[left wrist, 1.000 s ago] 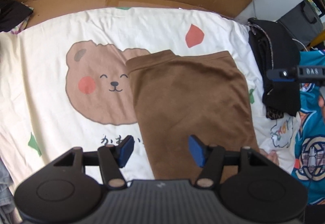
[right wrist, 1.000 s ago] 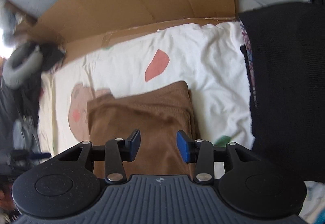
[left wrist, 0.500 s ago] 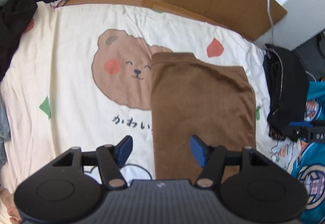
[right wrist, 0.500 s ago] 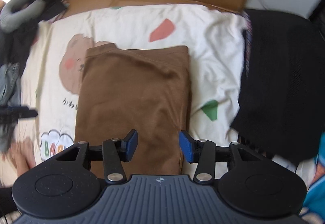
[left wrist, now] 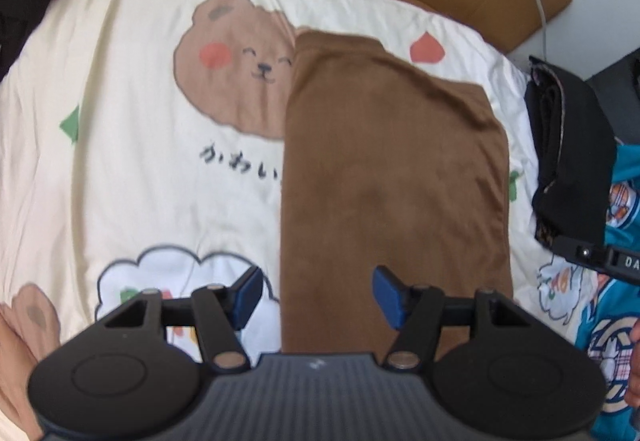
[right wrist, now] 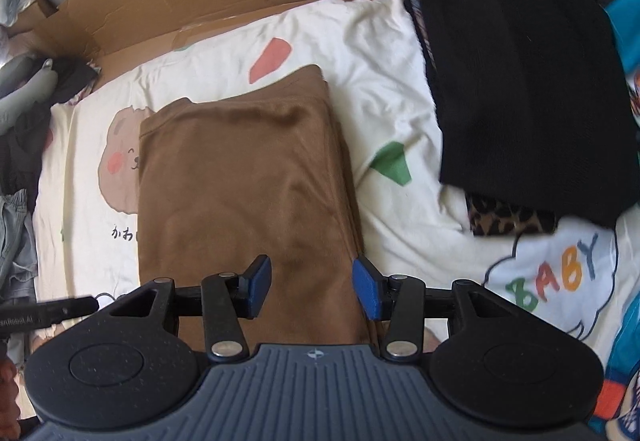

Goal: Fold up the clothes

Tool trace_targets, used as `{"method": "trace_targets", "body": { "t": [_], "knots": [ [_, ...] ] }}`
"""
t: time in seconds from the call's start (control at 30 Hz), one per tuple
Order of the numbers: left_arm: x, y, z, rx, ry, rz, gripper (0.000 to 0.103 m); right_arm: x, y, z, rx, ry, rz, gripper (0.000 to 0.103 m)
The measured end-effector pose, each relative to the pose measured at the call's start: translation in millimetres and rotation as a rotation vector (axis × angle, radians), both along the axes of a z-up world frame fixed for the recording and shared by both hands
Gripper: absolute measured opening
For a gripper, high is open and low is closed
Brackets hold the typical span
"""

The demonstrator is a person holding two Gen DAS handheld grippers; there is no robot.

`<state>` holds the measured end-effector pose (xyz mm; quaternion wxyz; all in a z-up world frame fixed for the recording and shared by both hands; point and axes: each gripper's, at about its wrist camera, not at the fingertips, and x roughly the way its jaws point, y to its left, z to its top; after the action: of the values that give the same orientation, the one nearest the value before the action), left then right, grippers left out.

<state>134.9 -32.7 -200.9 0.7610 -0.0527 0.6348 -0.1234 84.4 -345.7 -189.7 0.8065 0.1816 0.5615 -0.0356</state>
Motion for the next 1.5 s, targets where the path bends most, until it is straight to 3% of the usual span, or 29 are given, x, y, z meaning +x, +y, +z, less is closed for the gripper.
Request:
{"method": "trace_targets", "body": {
  "t": [0.2,0.5,0.67,1.0,1.27,1.4,1.47,1.5],
  "knots": [
    [-14,5,-23,0.008,0.034,0.042,0.061,-29,-7,-23,0.012,-0.007,-0.032,0.052],
    [-31,12,-47,-0.002,0.031,0.026,0.061,-69,-30,-57,0.063,-0.025,-0.101,0.052],
    [-36,26,-60,-0.04,0.065,0.066,0.059,-72,-37,-77,0.114,0.003,-0.113,0.052],
    [-46,28,-87,-0.099,0.176,0.041,0.048,-69,-32,-112,0.183,0.101,-0.094,0.052],
    [-52,38,-99,-0.158,0.219,0.088,0.047,-79,-31,-132,0.317,0.132,-0.174,0.051],
    [-56,38,-101,-0.186,0.213,0.081,0.048,-81,-32,-134,0.348,0.138,-0.204,0.035],
    [-58,37,-100,-0.184,0.196,0.082,0.024,-81,-31,-135,0.355,0.145,-0.208,0.023],
    [-59,38,-99,-0.187,0.194,0.093,0.021,-82,-30,-135,0.361,0.145,-0.21,0.014]
  ]
}}
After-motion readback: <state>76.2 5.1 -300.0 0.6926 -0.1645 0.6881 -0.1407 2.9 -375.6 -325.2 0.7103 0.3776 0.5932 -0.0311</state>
